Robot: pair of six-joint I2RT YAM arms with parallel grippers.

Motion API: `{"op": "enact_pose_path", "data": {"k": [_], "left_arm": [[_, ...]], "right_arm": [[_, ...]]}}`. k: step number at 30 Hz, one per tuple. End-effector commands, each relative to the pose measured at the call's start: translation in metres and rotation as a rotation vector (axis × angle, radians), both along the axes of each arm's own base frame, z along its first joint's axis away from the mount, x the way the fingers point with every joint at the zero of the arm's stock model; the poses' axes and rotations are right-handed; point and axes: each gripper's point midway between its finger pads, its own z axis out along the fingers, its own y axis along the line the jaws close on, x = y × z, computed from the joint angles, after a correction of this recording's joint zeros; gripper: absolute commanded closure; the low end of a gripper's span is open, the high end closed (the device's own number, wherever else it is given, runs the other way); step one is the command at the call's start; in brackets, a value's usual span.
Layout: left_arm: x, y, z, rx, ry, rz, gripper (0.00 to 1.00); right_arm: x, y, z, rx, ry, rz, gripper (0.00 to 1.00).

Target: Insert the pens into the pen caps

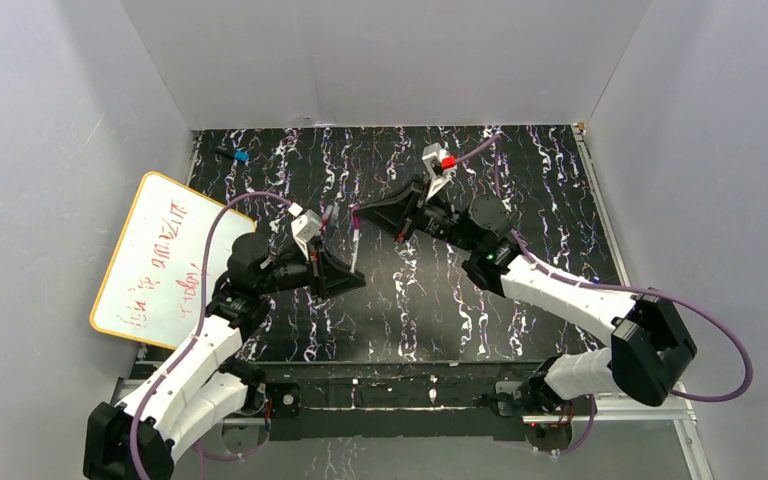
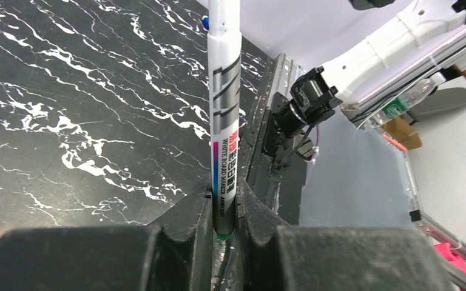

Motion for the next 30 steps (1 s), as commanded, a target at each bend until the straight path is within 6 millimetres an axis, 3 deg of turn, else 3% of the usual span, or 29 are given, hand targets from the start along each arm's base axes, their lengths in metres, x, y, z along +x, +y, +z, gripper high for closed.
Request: {"op": "enact_pose_path", "data": {"k": [1,10,17,24,30], "left_arm": [[0.017,0.005,0.017,0.037,-0.151,0.067,1.0],[0.036,0.007,0.039,-0.018,-0.224,0.169,1.0],[0.04,-0.004,0.061,-0.098,-0.21,0.123,1.0],[0.041,-0.011,0.056,-0.019,-0.178,0.037,1.0],[0.042,-0.001,0.052,0.107,-0.252,0.055,1.0]], "right_arm": [[-0.02,-0.01,0.011,-0.006,-0.026,0.029,0.99],[-0.032,-0.026,0.011,0.012,-0.017,0.004,0.99],[-0.035,-0.021,0.011,0.032,-0.012,0.008,0.99],[-0.04,-0.015,0.007,-0.002,-0.025,0.015,0.99],[-0.045,-0.019,-0.002,-0.068,-0.019,0.016,0.99]]}}
